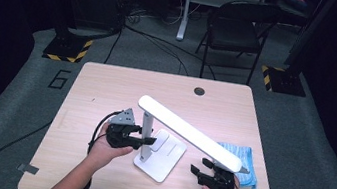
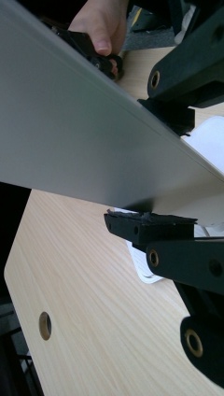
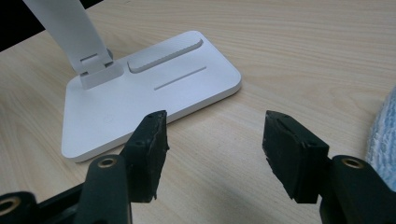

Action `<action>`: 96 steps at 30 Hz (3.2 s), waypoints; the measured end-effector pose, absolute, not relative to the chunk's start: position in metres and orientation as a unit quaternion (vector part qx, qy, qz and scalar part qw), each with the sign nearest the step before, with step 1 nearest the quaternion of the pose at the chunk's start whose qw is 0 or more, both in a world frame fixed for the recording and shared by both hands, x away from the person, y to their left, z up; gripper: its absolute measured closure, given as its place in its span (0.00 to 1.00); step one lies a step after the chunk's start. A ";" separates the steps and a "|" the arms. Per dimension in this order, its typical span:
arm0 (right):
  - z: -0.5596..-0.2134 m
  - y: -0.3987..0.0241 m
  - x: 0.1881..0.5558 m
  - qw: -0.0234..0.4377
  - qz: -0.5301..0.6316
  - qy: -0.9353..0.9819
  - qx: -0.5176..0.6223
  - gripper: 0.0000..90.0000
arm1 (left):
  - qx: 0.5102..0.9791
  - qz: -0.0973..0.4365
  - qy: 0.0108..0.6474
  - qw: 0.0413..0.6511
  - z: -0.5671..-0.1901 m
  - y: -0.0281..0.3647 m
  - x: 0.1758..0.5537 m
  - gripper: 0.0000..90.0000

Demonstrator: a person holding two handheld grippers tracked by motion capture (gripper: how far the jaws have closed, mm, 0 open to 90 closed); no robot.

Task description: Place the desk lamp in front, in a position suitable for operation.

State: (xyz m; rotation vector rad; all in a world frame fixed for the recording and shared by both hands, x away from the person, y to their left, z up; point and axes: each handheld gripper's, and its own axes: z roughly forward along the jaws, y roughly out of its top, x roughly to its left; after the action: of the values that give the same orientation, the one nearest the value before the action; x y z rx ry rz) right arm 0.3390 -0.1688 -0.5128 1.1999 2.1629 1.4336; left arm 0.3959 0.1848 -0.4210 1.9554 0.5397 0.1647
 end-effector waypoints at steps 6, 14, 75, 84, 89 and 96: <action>-0.513 -0.155 0.335 0.140 0.496 0.757 0.401 0.41 | 0.821 0.055 0.217 0.525 -0.421 0.188 0.394 0.62; -0.513 -0.126 0.328 0.134 0.489 0.780 0.367 0.38 | 0.817 0.048 0.217 0.532 -0.422 0.190 0.390 0.59; -0.526 -0.083 0.344 0.117 0.402 0.845 0.332 0.29 | 0.821 0.043 0.209 0.530 -0.421 0.183 0.391 0.53; -0.526 -0.089 0.348 0.117 0.404 0.840 0.343 0.30 | 0.823 0.036 0.204 0.529 -0.420 0.182 0.390 0.51; -0.526 -0.092 0.351 0.111 0.400 0.840 0.351 0.30 | 0.825 0.034 0.201 0.526 -0.420 0.181 0.390 0.49; -0.525 -0.095 0.354 0.118 0.402 0.834 0.359 0.30 | 0.824 0.034 0.203 0.529 -0.420 0.180 0.391 0.52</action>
State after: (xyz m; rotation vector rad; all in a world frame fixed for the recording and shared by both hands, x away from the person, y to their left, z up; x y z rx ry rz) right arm 0.3539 -0.0949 -0.5253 1.0495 2.4386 1.1769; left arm 0.3910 0.1803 -0.4201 1.9671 0.4843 0.0813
